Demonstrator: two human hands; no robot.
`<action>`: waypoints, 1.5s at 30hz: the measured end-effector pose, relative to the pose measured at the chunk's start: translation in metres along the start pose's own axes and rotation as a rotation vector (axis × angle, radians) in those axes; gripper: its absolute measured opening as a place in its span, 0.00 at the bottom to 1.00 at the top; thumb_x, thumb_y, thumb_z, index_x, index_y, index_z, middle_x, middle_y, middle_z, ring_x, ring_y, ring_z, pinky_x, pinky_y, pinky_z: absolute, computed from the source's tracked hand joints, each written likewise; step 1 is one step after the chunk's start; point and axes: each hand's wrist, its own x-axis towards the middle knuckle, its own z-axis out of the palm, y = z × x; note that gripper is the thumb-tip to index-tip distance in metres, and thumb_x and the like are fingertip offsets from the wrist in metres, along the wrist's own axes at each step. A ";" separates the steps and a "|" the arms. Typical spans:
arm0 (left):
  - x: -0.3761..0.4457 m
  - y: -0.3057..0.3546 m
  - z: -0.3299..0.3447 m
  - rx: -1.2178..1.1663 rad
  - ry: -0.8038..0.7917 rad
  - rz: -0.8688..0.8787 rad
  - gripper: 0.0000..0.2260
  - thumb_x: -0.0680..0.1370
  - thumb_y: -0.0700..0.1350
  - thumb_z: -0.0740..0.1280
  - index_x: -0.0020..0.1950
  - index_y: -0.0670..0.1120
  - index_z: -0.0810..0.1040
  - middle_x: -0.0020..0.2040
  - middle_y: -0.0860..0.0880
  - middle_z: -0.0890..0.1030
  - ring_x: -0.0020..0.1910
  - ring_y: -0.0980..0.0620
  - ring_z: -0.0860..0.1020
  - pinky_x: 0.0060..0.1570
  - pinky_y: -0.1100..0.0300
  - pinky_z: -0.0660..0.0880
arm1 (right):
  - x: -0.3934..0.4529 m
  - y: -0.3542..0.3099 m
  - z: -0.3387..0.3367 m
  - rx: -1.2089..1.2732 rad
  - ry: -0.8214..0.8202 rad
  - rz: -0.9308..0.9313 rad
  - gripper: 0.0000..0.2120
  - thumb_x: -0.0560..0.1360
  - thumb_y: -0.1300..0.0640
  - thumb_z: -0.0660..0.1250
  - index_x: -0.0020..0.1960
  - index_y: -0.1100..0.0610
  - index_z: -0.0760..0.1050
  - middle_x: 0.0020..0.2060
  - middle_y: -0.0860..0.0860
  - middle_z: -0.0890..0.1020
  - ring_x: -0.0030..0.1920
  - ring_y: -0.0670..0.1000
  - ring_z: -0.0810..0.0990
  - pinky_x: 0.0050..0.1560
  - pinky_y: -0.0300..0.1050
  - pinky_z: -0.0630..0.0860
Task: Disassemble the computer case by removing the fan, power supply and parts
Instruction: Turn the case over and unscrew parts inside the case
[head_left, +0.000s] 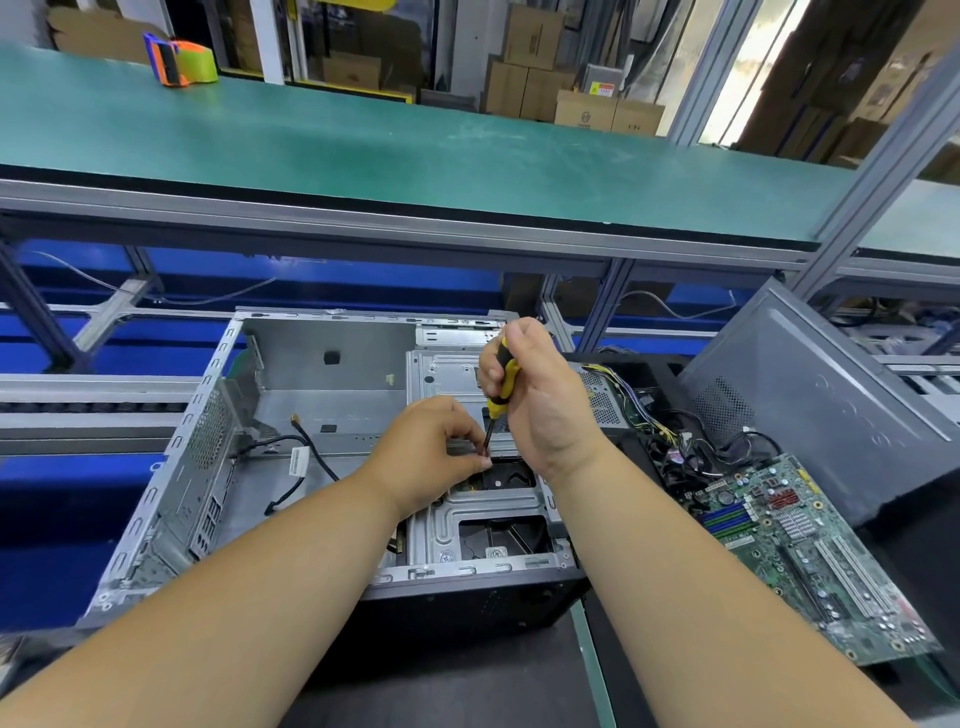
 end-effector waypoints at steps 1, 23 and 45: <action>0.000 0.000 0.000 0.002 -0.001 0.000 0.06 0.69 0.47 0.78 0.39 0.53 0.83 0.44 0.55 0.77 0.49 0.53 0.75 0.53 0.52 0.74 | 0.000 -0.001 -0.001 0.001 0.002 -0.003 0.10 0.79 0.51 0.59 0.42 0.55 0.66 0.32 0.50 0.72 0.34 0.50 0.68 0.40 0.42 0.67; 0.000 0.003 -0.002 0.003 -0.016 -0.002 0.11 0.69 0.46 0.78 0.35 0.58 0.78 0.43 0.53 0.77 0.48 0.53 0.74 0.51 0.53 0.74 | 0.001 0.003 0.013 0.013 0.034 0.017 0.12 0.79 0.48 0.57 0.45 0.55 0.70 0.30 0.49 0.71 0.32 0.47 0.68 0.36 0.39 0.66; 0.000 0.002 0.000 0.005 -0.002 -0.006 0.10 0.69 0.46 0.79 0.36 0.57 0.79 0.42 0.54 0.77 0.46 0.56 0.74 0.50 0.56 0.74 | 0.001 0.003 0.005 0.134 0.075 0.006 0.17 0.82 0.44 0.53 0.44 0.55 0.69 0.28 0.49 0.69 0.29 0.48 0.63 0.33 0.41 0.61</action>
